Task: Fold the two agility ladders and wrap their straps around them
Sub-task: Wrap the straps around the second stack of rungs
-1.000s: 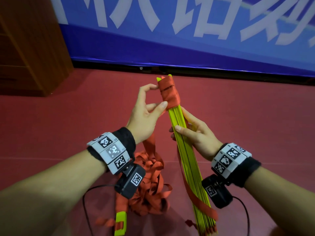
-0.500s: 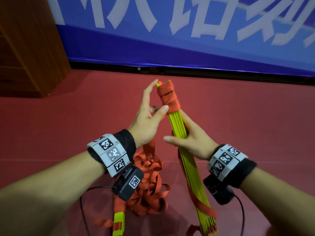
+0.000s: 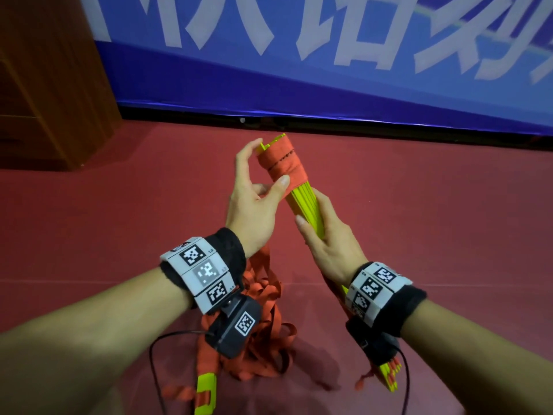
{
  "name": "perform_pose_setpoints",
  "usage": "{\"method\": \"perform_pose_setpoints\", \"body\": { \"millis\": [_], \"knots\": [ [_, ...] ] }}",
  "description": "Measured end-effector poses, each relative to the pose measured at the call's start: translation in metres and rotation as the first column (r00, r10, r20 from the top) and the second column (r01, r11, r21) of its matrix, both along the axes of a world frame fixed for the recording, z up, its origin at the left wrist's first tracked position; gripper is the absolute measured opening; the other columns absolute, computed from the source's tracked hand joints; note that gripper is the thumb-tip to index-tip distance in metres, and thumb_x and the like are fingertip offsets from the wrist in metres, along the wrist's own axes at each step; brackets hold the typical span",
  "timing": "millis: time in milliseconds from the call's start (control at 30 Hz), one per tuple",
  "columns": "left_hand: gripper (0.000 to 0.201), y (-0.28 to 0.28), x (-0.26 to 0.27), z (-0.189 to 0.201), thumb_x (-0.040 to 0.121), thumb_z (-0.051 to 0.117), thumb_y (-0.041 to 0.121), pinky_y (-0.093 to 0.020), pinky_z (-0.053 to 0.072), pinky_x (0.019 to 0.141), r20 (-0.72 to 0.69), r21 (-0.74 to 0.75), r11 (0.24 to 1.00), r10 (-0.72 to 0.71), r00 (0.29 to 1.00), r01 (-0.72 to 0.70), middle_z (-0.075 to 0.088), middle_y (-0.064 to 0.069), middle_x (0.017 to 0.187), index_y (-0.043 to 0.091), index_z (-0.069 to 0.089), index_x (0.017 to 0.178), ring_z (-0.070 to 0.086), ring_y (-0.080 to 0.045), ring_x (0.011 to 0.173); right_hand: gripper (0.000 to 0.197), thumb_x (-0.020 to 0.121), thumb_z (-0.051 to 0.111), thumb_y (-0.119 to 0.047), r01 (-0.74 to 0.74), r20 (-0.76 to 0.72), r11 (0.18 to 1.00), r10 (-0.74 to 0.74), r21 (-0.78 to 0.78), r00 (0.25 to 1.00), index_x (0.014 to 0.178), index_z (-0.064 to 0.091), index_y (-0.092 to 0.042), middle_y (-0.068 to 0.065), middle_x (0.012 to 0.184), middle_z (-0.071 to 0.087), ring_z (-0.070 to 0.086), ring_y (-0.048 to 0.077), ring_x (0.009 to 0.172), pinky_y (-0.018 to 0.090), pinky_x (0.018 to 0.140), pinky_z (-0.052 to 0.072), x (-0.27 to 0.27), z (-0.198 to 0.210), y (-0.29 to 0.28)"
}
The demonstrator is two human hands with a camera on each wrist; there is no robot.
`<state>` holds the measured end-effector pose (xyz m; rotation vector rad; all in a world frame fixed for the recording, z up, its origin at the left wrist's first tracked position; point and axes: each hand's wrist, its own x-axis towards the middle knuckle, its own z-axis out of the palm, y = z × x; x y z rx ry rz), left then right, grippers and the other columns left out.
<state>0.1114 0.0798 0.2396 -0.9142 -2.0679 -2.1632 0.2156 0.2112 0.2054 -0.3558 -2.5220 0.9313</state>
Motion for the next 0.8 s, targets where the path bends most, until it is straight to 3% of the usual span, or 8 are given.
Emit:
{"method": "perform_pose_setpoints", "body": {
  "millis": [133,200,267,333,500,633,733,800],
  "knots": [
    [0.067,-0.005,-0.001,0.012,0.096,0.069,0.017,-0.028,0.053,0.072,-0.075,0.035,0.997,-0.068,0.995,0.070,0.071,0.000,0.071,0.036,0.035,0.151,0.056,-0.002,0.055,0.047,0.103,0.048,-0.047,-0.075,-0.057,0.997,0.074,-0.018,0.996,0.142,0.024,-0.053,-0.005,0.085,0.066,0.068,0.018,0.072,0.047,0.074,0.057,0.001,0.012,0.010],
    [0.071,-0.006,0.000,0.013,0.097,0.068,0.017,-0.043,0.059,0.086,-0.097,0.019,0.995,-0.097,0.991,0.099,0.074,-0.003,0.079,0.039,0.031,0.154,0.063,-0.007,0.064,0.045,0.103,0.048,-0.045,-0.095,-0.069,0.995,0.092,-0.035,0.993,0.141,0.025,-0.054,-0.005,0.082,0.065,0.067,0.016,0.070,0.047,0.073,0.057,0.000,0.013,0.013],
    [0.072,-0.008,-0.001,0.013,0.098,0.066,0.020,-0.054,0.056,0.094,-0.105,-0.012,0.991,-0.130,0.986,0.130,0.076,-0.005,0.087,0.046,0.029,0.154,0.071,-0.017,0.079,0.044,0.103,0.048,-0.045,-0.135,-0.088,0.988,0.129,-0.071,0.988,0.141,0.027,-0.052,-0.007,0.079,0.064,0.066,0.012,0.066,0.044,0.071,0.058,0.001,0.012,0.016],
    [0.074,-0.010,-0.005,0.013,0.097,0.065,0.019,-0.055,0.055,0.095,-0.109,-0.050,0.987,-0.160,0.981,0.155,0.077,-0.003,0.098,0.049,0.027,0.153,0.073,-0.020,0.096,0.044,0.102,0.047,-0.046,-0.177,-0.101,0.981,0.168,-0.083,0.981,0.141,0.028,-0.049,-0.007,0.079,0.062,0.065,0.011,0.064,0.038,0.067,0.057,0.001,0.012,0.019],
    [0.074,-0.012,-0.012,0.013,0.097,0.066,0.016,-0.052,0.056,0.092,-0.116,-0.129,0.981,-0.162,0.980,0.147,0.076,0.000,0.102,0.044,0.026,0.153,0.072,-0.015,0.096,0.046,0.101,0.046,-0.048,-0.245,-0.097,0.964,0.236,-0.099,0.967,0.139,0.022,-0.056,0.000,0.078,0.063,0.065,0.012,0.063,0.033,0.063,0.057,0.004,0.012,0.022],
    [0.073,-0.012,-0.010,0.012,0.102,0.059,0.009,-0.025,0.055,0.091,-0.092,-0.110,0.968,-0.235,0.968,0.225,0.075,0.003,0.105,0.035,0.017,0.156,0.074,-0.009,0.093,0.052,0.100,0.046,-0.051,-0.275,-0.073,0.951,0.267,-0.139,0.961,0.142,0.016,-0.060,0.001,0.079,0.065,0.067,0.014,0.064,0.031,0.064,0.056,0.005,0.012,0.020],
    [0.067,-0.012,-0.008,0.011,0.104,0.048,-0.001,-0.008,0.047,0.068,-0.061,-0.062,0.958,-0.284,0.957,0.281,0.070,0.014,0.071,0.017,0.010,0.156,0.064,0.005,0.059,0.059,0.099,0.044,-0.053,-0.303,-0.040,0.935,0.301,-0.186,0.953,0.147,0.011,-0.059,0.000,0.079,0.067,0.069,0.016,0.065,0.032,0.066,0.056,0.005,0.013,0.016],
    [0.064,-0.010,-0.006,0.010,0.103,0.046,-0.006,-0.003,0.041,0.058,-0.060,-0.050,0.957,-0.289,0.955,0.287,0.061,0.013,0.071,0.009,0.011,0.155,0.056,0.008,0.048,0.066,0.099,0.044,-0.053,-0.321,-0.024,0.922,0.324,-0.218,0.946,0.150,0.004,-0.061,0.001,0.083,0.070,0.072,0.018,0.069,0.035,0.069,0.058,0.006,0.013,0.015]
  ]
}}
